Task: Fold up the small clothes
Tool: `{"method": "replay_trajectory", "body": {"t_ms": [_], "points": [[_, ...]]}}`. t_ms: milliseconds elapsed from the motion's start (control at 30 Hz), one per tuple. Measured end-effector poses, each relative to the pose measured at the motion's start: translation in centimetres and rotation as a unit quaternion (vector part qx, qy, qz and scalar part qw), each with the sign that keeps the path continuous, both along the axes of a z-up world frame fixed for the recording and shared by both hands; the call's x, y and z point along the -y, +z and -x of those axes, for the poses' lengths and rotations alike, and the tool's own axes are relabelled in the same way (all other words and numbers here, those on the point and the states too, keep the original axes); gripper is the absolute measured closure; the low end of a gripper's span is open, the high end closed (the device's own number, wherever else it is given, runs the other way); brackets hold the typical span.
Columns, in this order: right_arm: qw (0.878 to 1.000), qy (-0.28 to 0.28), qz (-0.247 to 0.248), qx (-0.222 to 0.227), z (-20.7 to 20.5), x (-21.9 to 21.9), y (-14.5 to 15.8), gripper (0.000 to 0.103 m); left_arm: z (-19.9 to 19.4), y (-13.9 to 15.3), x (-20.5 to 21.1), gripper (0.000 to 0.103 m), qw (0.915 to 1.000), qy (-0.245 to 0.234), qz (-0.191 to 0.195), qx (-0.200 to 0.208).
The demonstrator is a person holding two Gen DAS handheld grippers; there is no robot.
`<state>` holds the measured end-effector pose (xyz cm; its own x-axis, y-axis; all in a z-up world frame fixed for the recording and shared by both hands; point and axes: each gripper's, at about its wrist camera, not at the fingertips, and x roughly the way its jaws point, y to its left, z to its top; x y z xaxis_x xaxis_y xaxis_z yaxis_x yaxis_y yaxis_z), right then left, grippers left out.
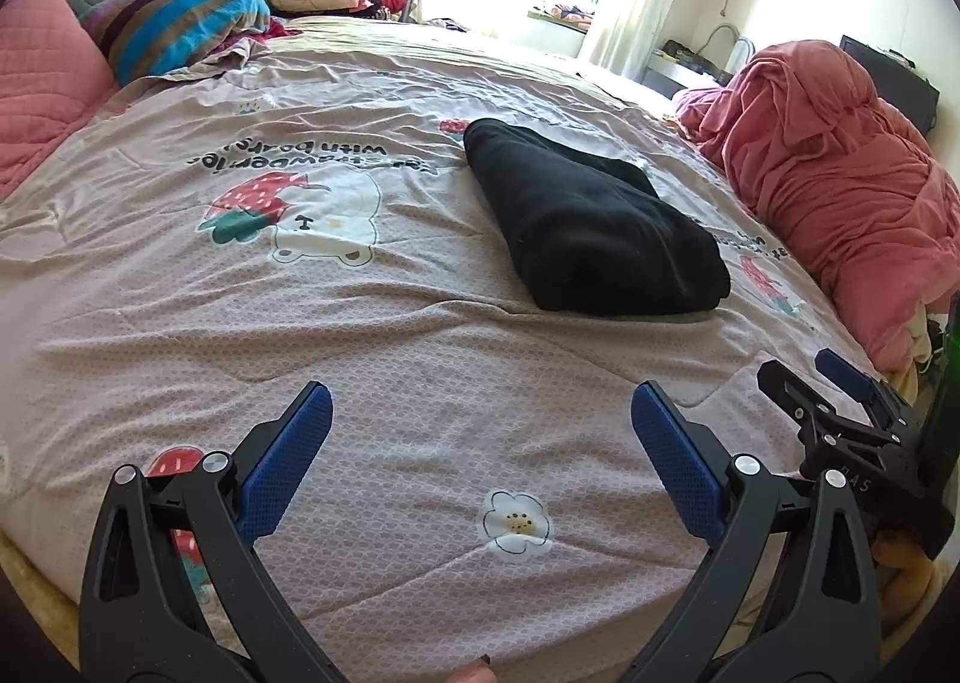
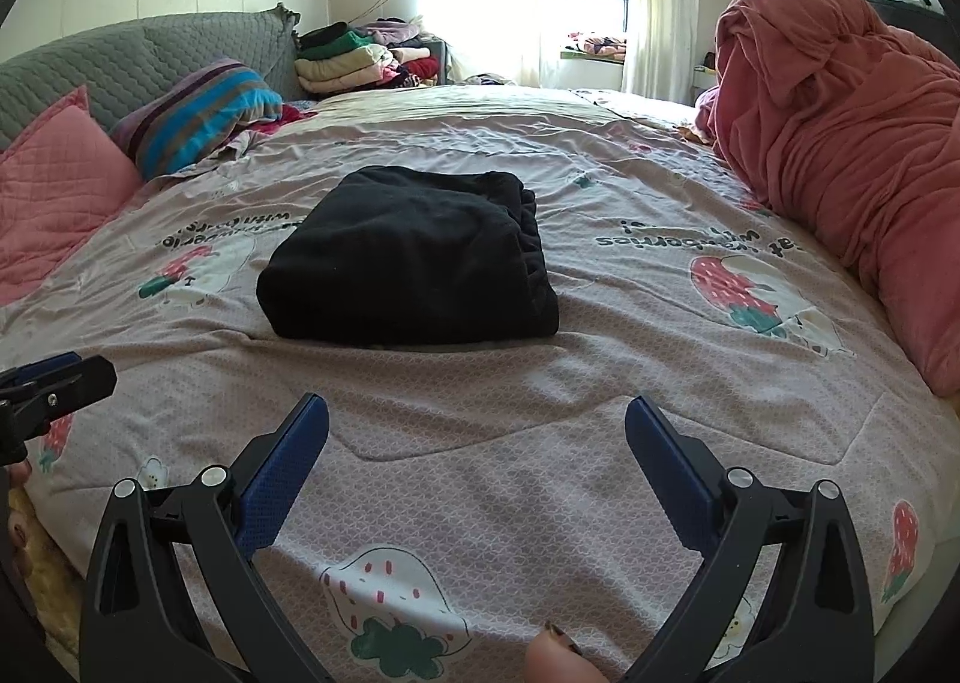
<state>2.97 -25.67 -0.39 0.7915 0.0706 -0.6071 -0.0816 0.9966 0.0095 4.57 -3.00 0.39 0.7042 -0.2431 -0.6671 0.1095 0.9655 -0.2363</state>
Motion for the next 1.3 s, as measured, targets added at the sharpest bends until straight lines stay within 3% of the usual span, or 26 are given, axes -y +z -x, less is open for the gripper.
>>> {"method": "replay_trajectory", "body": {"t_ms": [1300], "points": [[1.0,-0.002,0.007,-0.011,-0.19,0.1,-0.37,0.004,-0.33,-0.28,-0.6,0.009,0.999,0.026,-0.034,-0.014]]}}
